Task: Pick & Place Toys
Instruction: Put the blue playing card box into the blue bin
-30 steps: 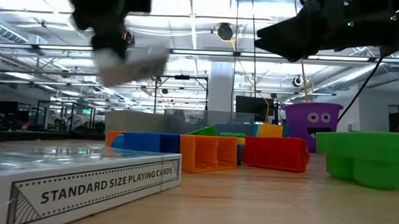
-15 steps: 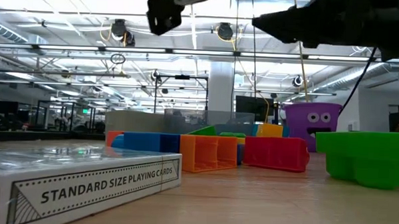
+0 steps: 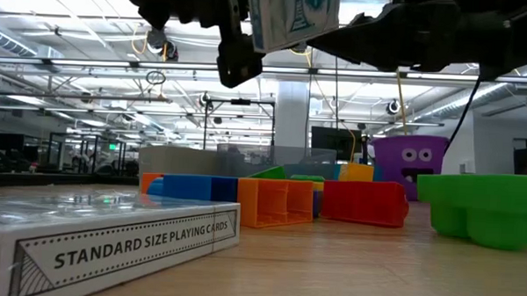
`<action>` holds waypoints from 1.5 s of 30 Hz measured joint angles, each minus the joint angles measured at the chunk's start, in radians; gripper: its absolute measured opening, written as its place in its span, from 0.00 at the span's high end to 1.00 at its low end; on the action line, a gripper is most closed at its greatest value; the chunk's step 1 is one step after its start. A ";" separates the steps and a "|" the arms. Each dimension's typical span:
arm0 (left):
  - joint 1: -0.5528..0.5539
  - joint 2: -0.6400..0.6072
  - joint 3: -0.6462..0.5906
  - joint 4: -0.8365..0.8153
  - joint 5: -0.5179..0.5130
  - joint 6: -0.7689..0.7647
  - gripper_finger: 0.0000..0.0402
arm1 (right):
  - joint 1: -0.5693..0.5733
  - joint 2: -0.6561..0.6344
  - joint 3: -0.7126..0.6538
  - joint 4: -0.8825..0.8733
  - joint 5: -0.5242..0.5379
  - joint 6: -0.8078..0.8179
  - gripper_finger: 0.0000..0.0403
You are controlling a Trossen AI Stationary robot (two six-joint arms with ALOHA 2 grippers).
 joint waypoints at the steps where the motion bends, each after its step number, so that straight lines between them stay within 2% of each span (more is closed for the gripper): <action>1: 0.006 -0.006 0.000 -0.015 0.005 0.009 0.24 | 0.000 0.001 0.000 -0.006 0.001 0.007 0.48; 8: 0.024 -0.017 -0.001 -0.051 0.046 0.003 0.24 | 0.003 -0.053 0.001 -0.138 -0.009 0.134 0.52; 13: 0.026 -0.017 -0.002 -0.052 0.038 0.005 0.24 | 0.002 -0.056 0.001 -0.132 -0.084 0.176 0.52; 21: 0.029 -0.017 -0.002 -0.049 -0.025 0.002 0.24 | 0.002 -0.051 0.001 -0.092 -0.080 0.118 0.50; 26: 0.029 -0.017 -0.002 -0.048 -0.054 0.006 0.24 | 0.002 -0.051 0.001 -0.091 -0.076 0.070 0.53; 35: 0.028 -0.017 -0.002 -0.027 -0.061 0.004 0.21 | 0.001 -0.051 0.001 -0.051 -0.116 0.004 0.68; 42: 0.030 -0.017 -0.002 -0.029 -0.070 -0.022 0.22 | -0.016 -0.051 0.000 -0.055 -0.134 -0.015 0.87; 45: 0.030 -0.017 -0.003 -0.033 -0.068 -0.022 0.19 | -0.024 -0.051 0.000 -0.062 -0.157 -0.020 0.94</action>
